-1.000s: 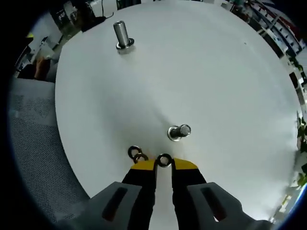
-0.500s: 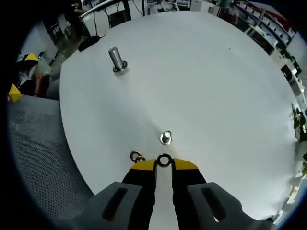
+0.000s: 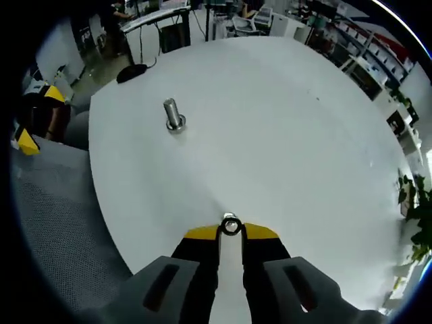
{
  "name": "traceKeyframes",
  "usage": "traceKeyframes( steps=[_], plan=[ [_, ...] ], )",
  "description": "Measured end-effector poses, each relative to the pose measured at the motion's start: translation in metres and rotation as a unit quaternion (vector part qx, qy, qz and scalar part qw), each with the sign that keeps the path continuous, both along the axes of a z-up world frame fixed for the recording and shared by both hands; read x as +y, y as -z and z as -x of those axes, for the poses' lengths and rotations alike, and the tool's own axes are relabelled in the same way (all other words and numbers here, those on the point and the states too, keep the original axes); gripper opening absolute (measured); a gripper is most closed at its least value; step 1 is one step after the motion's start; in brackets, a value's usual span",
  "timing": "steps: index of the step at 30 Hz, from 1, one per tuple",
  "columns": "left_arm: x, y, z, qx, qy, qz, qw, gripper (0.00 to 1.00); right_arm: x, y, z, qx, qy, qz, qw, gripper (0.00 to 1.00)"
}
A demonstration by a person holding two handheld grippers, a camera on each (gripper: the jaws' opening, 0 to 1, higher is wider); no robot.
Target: Place the washer onto the threaded stud by aligning its center hole with the stud, sliding it down to the base, and recovering from edge contact or off-axis alignment until the washer reaches the visible bottom stop.
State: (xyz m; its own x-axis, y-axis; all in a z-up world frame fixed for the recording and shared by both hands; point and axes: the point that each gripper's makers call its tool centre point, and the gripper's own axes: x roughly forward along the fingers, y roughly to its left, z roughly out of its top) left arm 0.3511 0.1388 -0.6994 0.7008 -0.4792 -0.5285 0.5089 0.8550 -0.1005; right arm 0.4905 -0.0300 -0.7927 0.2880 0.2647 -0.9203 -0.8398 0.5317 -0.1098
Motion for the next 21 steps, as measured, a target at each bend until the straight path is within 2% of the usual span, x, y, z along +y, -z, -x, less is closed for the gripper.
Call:
traceKeyframes(
  steps=[8,21],
  plan=[
    [0.002,-0.001,0.000,-0.001,-0.003,0.003,1.0000,0.37,-0.001,0.011,-0.002,0.004,-0.001,0.022,0.9997,0.13],
    [0.002,0.001,-0.001,0.001,-0.003,0.002,1.0000,0.37,-0.003,0.015,-0.006,0.016,0.008,0.018,0.9997,0.13]
  ],
)
